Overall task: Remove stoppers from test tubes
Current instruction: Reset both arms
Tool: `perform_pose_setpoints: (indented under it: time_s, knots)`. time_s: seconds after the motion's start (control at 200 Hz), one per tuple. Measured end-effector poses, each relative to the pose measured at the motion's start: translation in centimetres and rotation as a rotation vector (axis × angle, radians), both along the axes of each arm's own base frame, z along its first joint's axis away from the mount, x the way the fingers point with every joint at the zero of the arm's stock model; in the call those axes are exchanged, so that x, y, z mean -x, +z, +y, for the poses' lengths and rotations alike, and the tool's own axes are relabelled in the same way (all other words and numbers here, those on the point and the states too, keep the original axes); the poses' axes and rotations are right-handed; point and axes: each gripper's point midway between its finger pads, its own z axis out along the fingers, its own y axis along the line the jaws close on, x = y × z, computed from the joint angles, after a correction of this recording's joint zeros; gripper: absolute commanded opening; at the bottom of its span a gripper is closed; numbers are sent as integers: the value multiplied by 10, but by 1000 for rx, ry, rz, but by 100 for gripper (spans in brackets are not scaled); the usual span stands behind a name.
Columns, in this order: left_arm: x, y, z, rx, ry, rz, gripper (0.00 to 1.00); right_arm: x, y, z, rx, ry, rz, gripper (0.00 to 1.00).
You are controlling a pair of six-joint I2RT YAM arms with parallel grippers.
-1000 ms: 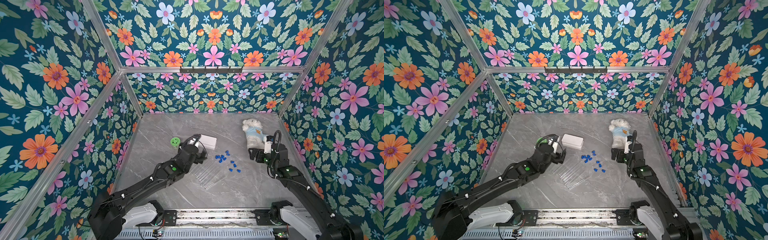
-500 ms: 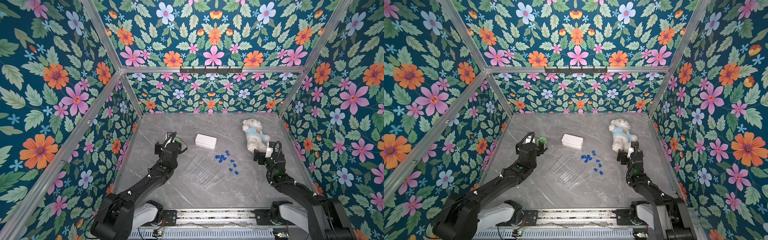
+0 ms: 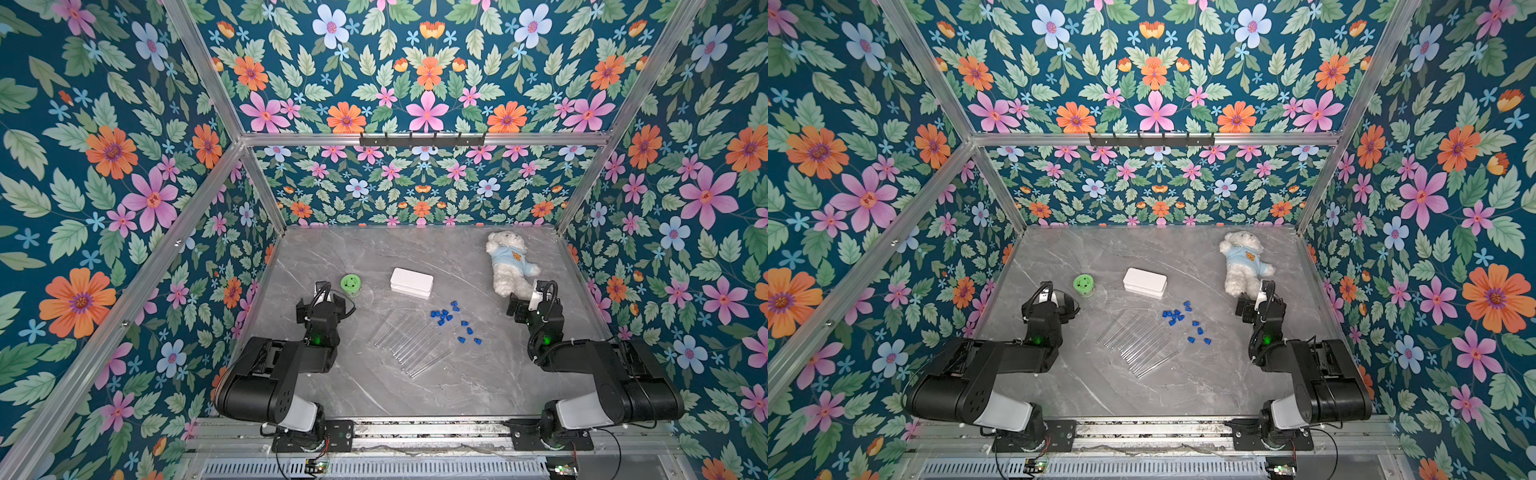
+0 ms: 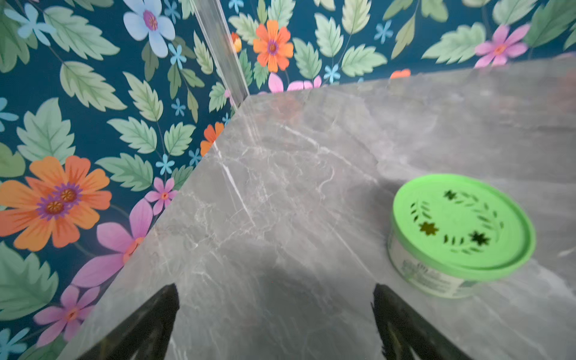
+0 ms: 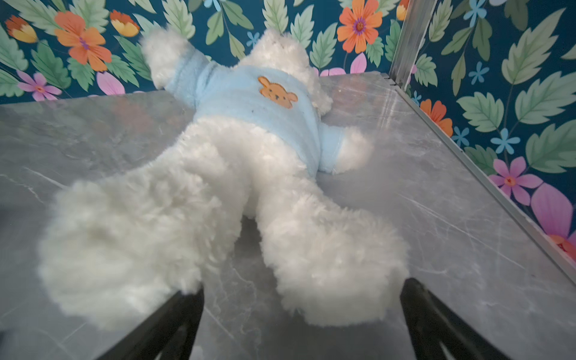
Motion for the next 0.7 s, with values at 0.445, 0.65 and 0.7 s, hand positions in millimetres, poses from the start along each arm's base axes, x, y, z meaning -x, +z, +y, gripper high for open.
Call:
perform_pose_setpoints:
  time_s: [0.445, 0.65, 0.7]
  knots:
    - [-16, 3, 15, 130, -45, -85, 100, -3, 3, -6, -22, -23, -9, 99]
    - [-17, 4, 12, 138, -59, -87, 100, -3, 3, -6, -22, -23, -9, 99]
    - [-17, 4, 12, 138, -58, -86, 100, -3, 3, -6, -22, -24, -9, 99]
